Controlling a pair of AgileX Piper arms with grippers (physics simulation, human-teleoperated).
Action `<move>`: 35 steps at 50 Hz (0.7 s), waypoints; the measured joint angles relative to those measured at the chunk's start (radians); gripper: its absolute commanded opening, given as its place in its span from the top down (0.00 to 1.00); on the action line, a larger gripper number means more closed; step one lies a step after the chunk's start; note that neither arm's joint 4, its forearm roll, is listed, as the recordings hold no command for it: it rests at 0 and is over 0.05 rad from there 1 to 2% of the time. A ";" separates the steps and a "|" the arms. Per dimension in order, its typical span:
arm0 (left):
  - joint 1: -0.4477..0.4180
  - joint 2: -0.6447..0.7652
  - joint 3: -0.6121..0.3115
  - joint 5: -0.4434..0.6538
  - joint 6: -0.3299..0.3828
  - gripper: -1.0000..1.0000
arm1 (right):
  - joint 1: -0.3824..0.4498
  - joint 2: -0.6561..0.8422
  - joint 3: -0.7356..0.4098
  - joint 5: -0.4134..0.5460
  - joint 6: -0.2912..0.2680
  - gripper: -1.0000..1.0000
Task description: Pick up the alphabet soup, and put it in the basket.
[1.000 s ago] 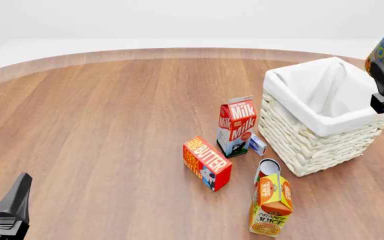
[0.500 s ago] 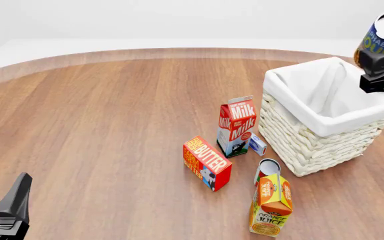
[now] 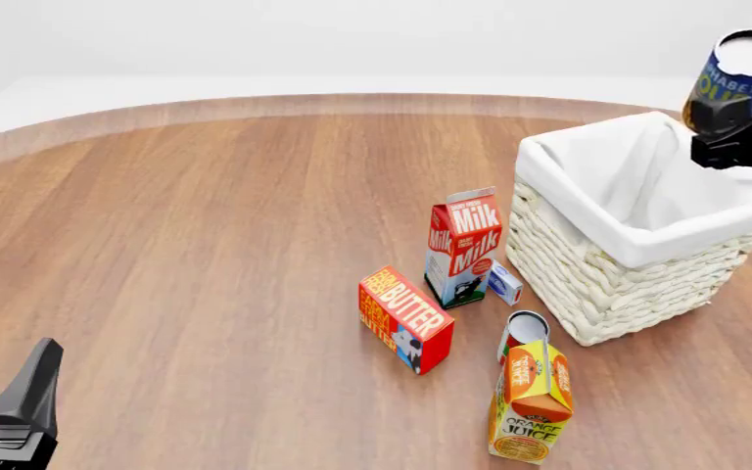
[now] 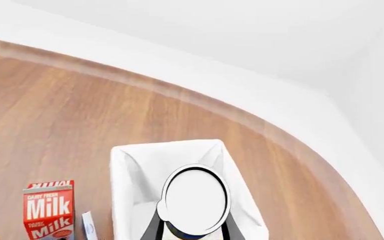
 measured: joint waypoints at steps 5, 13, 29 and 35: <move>0.000 0.000 0.000 0.000 0.000 0.00 | -0.004 0.025 -0.010 0.007 -0.002 1.00; 0.000 0.000 0.000 0.000 0.000 0.00 | -0.009 0.061 -0.025 0.016 -0.006 1.00; 0.000 0.000 0.000 0.000 0.000 0.00 | -0.009 0.120 -0.064 0.044 -0.020 1.00; 0.000 0.000 0.000 0.000 0.000 0.00 | -0.005 0.146 -0.085 0.060 -0.033 1.00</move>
